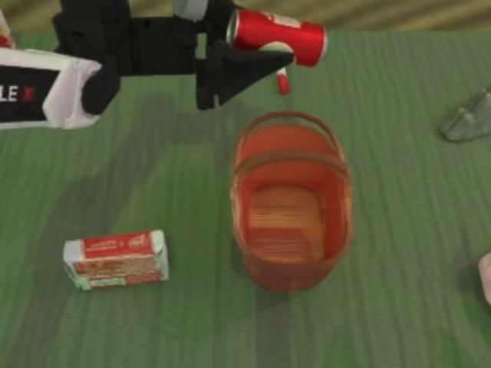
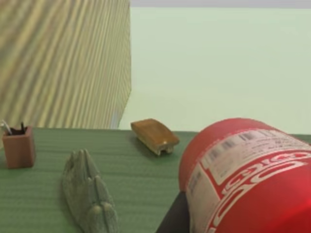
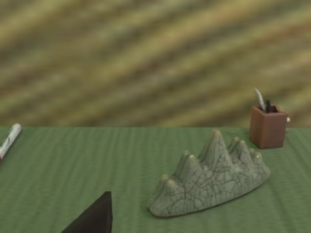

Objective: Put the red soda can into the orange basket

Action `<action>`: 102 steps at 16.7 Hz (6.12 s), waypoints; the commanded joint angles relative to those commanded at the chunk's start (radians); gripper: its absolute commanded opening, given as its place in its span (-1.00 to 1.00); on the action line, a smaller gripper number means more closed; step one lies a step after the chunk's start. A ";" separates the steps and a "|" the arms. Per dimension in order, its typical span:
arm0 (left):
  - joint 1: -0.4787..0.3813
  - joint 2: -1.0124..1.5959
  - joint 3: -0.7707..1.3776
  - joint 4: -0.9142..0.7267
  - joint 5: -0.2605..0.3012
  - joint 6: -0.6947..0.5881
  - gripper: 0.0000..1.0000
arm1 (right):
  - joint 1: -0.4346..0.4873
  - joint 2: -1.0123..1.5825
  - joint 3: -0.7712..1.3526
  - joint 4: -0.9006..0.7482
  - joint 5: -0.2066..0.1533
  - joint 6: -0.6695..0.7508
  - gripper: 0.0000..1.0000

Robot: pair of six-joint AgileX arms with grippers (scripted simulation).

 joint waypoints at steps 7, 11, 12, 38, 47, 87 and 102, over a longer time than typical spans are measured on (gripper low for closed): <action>0.001 -0.005 -0.019 0.030 0.020 -0.011 -1.00 | 0.000 0.000 0.000 0.000 0.000 0.000 1.00; 0.008 0.083 -0.048 0.146 0.024 -0.011 -1.00 | 0.000 0.000 0.000 0.000 0.000 0.000 1.00; 0.010 0.114 -0.061 0.199 0.025 -0.012 -1.00 | 0.000 0.000 0.000 0.000 0.000 0.000 1.00; 0.022 0.238 -0.117 0.376 0.023 -0.016 1.00 | 0.000 0.000 0.000 0.000 0.000 0.000 1.00; 0.029 0.184 -0.150 0.338 -0.014 -0.031 1.00 | 0.025 0.061 0.061 -0.048 -0.002 -0.033 1.00; 0.355 -2.002 -1.255 -0.687 -1.233 -0.057 1.00 | 0.694 2.256 2.177 -1.490 0.004 -1.010 1.00; 0.355 -2.002 -1.255 -0.687 -1.233 -0.057 1.00 | 0.694 2.255 2.171 -1.485 0.004 -1.010 -0.66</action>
